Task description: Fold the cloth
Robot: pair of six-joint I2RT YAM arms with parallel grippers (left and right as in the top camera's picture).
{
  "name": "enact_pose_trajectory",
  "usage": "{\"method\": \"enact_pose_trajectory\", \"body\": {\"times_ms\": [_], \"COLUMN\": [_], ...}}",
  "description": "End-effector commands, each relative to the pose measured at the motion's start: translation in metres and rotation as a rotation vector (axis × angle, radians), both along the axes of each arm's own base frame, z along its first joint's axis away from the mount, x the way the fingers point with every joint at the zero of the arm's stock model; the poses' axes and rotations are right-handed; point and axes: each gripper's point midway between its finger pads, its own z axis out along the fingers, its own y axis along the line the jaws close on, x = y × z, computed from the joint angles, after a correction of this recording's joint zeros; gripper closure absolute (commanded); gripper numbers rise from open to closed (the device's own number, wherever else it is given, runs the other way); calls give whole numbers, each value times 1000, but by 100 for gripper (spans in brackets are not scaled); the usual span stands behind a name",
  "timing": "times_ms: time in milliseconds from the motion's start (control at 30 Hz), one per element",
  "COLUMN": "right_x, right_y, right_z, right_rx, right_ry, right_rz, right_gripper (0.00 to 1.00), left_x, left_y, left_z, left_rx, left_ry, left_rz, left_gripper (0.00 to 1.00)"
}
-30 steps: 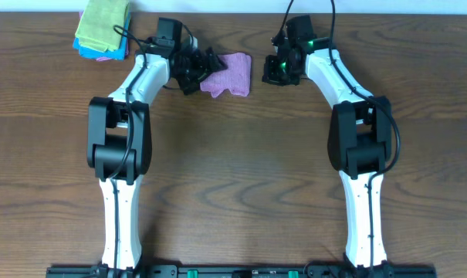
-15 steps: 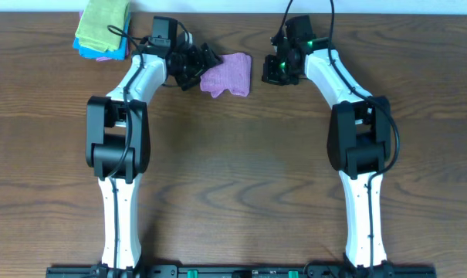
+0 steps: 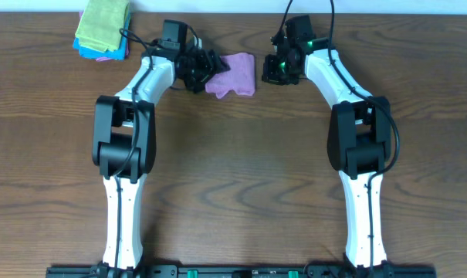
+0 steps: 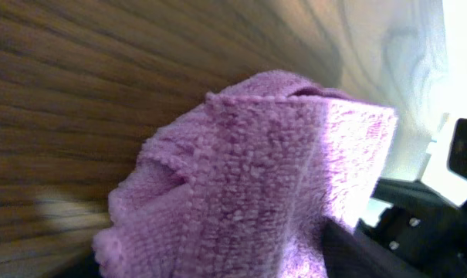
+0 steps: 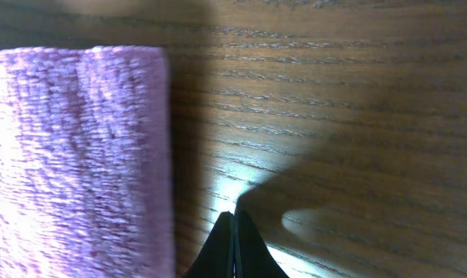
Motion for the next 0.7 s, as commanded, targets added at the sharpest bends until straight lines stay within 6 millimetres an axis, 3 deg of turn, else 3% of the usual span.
{"method": "enact_pose_trajectory", "body": {"times_ms": [0, 33, 100, 300, 433, 533, 667], "right_x": [3, 2, 2, 13, 20, 22, 22], "right_y": [6, 5, 2, -23, -46, -57, -63], "right_z": [1, 1, 1, 27, 52, 71, 90], "right_rx": [-6, -7, -9, -56, -138, -179, -194], "right_ry": [-20, -16, -15, -45, -71, -87, -99], "right_rz": [24, 24, 23, 33, 27, 27, 32], "right_gripper": [99, 99, 99, 99, 99, 99, 99], "left_x": [-8, -7, -3, 16, 42, 68, 98], "left_y": [2, 4, 9, 21, 27, 32, 49], "left_z": [-31, -31, -30, -13, 20, 67, 150], "left_rx": [32, 34, 31, -40, -92, -129, -151], "left_ry": [59, 57, 50, 8, -69, -180, -368], "left_rz": [5, 9, 21, 60, 86, 89, 111], "left_gripper": [66, 80, 94, 95, 94, 94, 94]}}
